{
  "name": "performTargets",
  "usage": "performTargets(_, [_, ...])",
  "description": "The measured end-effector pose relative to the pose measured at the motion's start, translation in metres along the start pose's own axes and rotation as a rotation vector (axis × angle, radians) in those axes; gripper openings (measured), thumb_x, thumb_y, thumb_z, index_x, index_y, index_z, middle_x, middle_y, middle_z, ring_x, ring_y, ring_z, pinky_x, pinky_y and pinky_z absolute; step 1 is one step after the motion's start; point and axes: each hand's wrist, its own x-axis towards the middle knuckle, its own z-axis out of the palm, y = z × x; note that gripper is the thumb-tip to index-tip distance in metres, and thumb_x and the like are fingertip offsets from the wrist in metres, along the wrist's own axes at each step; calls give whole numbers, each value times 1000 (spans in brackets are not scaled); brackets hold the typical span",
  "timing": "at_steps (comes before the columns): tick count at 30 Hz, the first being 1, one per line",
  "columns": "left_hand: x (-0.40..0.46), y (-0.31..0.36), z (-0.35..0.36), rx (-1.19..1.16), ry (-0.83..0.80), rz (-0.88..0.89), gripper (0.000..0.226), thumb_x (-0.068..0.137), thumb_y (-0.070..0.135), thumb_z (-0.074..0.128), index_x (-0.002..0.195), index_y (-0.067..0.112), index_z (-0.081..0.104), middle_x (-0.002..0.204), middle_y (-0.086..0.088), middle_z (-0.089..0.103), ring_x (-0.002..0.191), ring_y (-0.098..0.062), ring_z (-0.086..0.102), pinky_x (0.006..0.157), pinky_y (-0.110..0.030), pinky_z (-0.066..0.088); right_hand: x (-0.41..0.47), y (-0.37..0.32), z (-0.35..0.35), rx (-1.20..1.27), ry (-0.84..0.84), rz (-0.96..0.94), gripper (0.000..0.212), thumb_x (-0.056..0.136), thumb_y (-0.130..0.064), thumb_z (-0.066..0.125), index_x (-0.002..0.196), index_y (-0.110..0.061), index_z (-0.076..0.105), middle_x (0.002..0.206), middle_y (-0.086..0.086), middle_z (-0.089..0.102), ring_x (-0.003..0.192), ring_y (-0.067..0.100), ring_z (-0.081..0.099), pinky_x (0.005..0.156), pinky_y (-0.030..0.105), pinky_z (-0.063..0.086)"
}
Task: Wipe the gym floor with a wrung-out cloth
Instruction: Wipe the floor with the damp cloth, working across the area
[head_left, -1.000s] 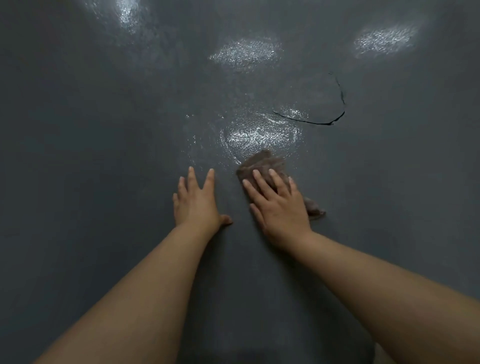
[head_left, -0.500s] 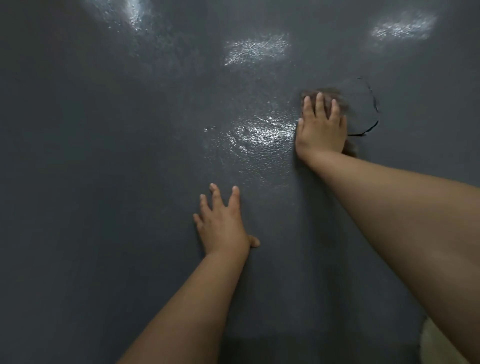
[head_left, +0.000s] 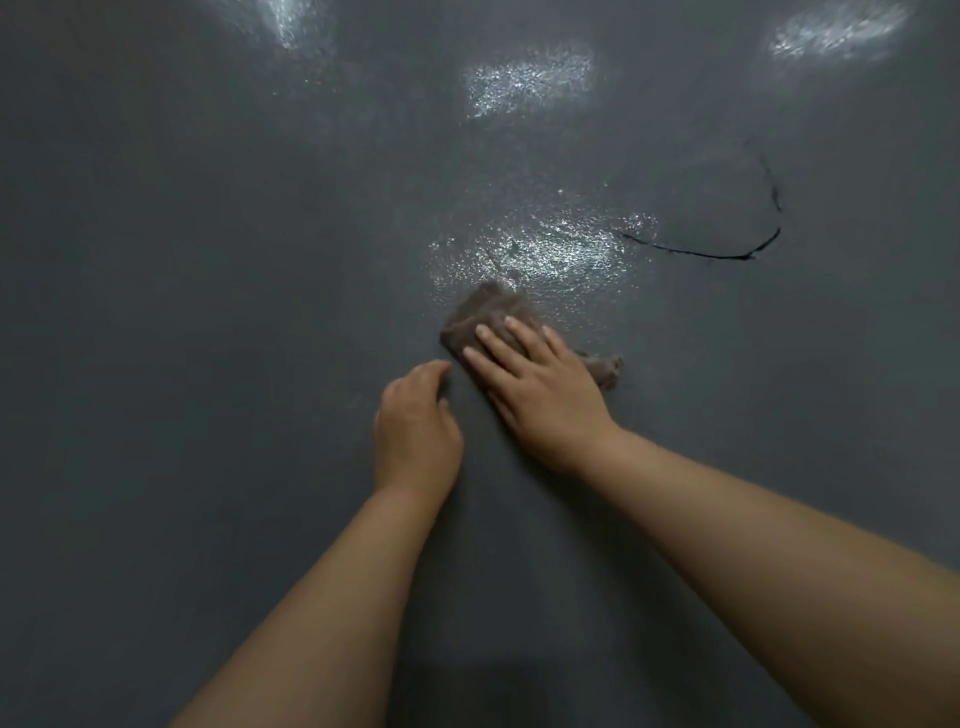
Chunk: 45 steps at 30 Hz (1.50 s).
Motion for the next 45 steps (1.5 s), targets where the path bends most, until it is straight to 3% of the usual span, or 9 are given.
performTargets(11, [-12, 15, 1, 140, -226, -25, 56, 94, 19, 53, 146, 16, 33, 156, -3, 20, 142, -22, 16, 116, -34, 16, -64, 43, -5, 131, 149, 923, 57, 98, -32, 40, 150, -19, 22, 159, 5, 12, 144, 33, 10, 113, 53, 14])
performTargets(15, [-19, 23, 5, -51, -208, -31, 50, 91, 9, 55, 140, 7, 42, 143, -9, 44, 132, -25, 37, 110, -27, 24, -63, -1, 5, 211, 168, 751, 56, 89, -19, 59, 140, -5, 42, 150, 16, 34, 135, 42, 32, 111, 48, 26])
performTargets(18, [-23, 32, 5, -242, -246, -186, 47, 90, -2, 50, 136, 5, 47, 134, -14, 53, 123, -25, 49, 105, -25, 31, -72, -31, 15, 314, 244, 543, 38, 64, -3, 79, 100, -1, 66, 124, 19, 60, 111, 43, 57, 95, 45, 46])
performTargets(25, [-40, 7, -22, -181, -255, -53, 50, 75, -11, 58, 119, 10, 63, 138, -11, 46, 128, -22, 42, 109, -25, 29, -69, -61, -10, 913, -138, 323, 12, 91, -9, 54, 102, -6, 58, 105, 11, 64, 97, 24, 56, 80, 30, 40])
performTargets(30, [-25, 2, -36, -310, -315, -168, 28, 86, 6, 65, 65, 23, 57, 67, 0, 59, 70, -19, 56, 77, -35, 48, -56, -17, -42, 1236, -198, 417, 14, 93, -3, 53, 103, -5, 63, 82, 0, 60, 71, 4, 52, 69, 16, 43])
performTargets(33, [-14, 19, -25, -280, -210, -207, 5, 92, 13, 58, 90, 14, 62, 87, -7, 60, 83, -21, 57, 81, -29, 45, -47, 30, -53, 876, -21, 545, 27, 89, 4, 51, 110, -4, 65, 98, 6, 68, 84, 7, 61, 77, 18, 45])
performTargets(36, [-19, 24, -15, -102, -87, -271, 43, 92, 17, 58, 133, 11, 48, 133, -15, 42, 124, -31, 40, 107, -32, 29, -48, 68, -65, 648, 254, 764, 32, 88, 2, 44, 111, -7, 63, 114, 11, 65, 106, 24, 59, 86, 25, 41])
performTargets(39, [-32, 27, -7, -7, 10, -88, 45, 90, 11, 59, 133, 8, 49, 141, -14, 36, 130, -30, 33, 110, -34, 25, -54, 77, -56, 599, 157, 741, 25, 91, -5, 47, 110, -8, 63, 114, 10, 65, 105, 25, 59, 84, 25, 41])
performTargets(45, [-29, 33, 26, 407, -330, 152, 63, 97, 49, 34, 151, 27, 11, 159, -5, -8, 145, -29, -8, 116, -43, -1, -73, 69, -29, 334, 346, 739, 31, 89, -4, 46, 116, -6, 61, 124, 15, 56, 112, 37, 47, 94, 38, 35])
